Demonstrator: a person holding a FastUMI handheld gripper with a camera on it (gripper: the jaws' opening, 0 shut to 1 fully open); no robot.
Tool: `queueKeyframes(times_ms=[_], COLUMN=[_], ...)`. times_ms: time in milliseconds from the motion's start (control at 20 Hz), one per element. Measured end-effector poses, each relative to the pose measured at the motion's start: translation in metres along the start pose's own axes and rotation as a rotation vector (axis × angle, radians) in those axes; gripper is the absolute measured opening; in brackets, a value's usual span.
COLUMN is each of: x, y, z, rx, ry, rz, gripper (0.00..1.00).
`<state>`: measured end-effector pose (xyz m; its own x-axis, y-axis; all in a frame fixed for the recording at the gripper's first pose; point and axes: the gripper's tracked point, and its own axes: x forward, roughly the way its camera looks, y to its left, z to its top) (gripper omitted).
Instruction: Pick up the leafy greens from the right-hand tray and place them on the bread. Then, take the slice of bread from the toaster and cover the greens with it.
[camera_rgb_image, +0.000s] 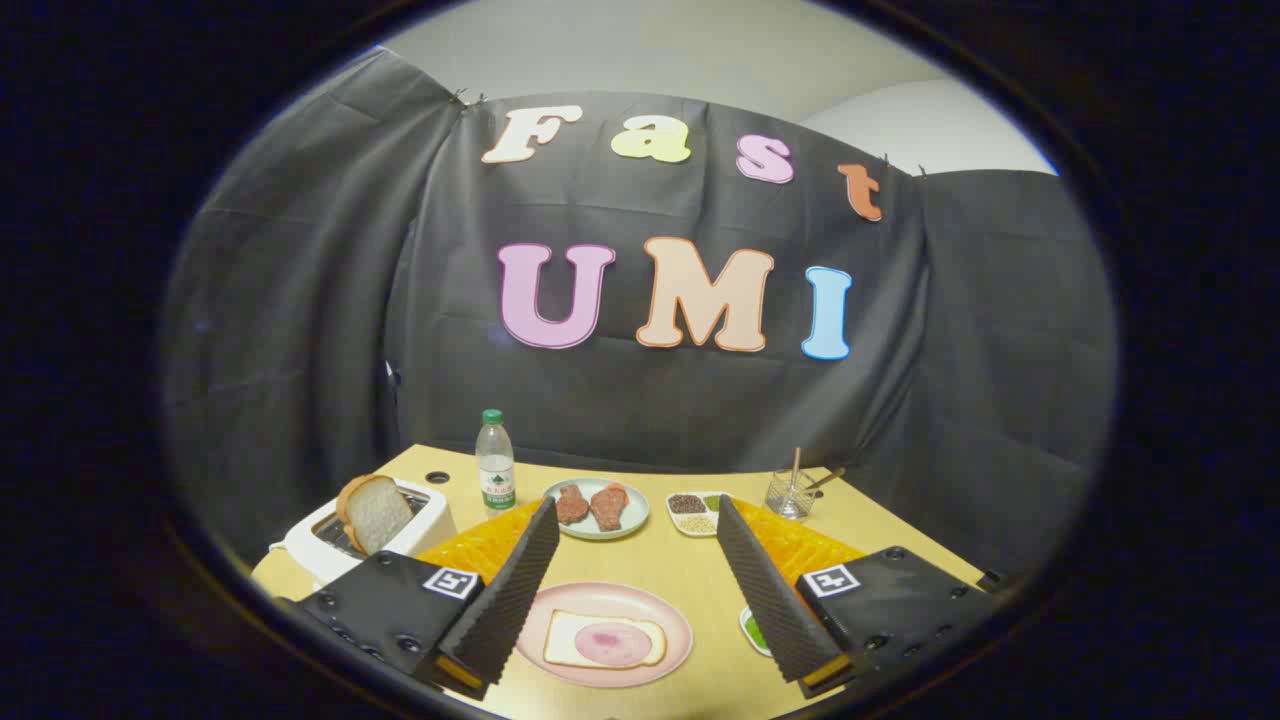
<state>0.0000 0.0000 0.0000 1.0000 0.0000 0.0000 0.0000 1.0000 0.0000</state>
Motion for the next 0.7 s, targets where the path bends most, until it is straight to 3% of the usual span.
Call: queueKeyframes(times_ms=[700], x=[0.004], y=[0.025], z=[0.000], rx=[-0.002], ry=[0.013], rz=[-0.093], gripper=[1.00])
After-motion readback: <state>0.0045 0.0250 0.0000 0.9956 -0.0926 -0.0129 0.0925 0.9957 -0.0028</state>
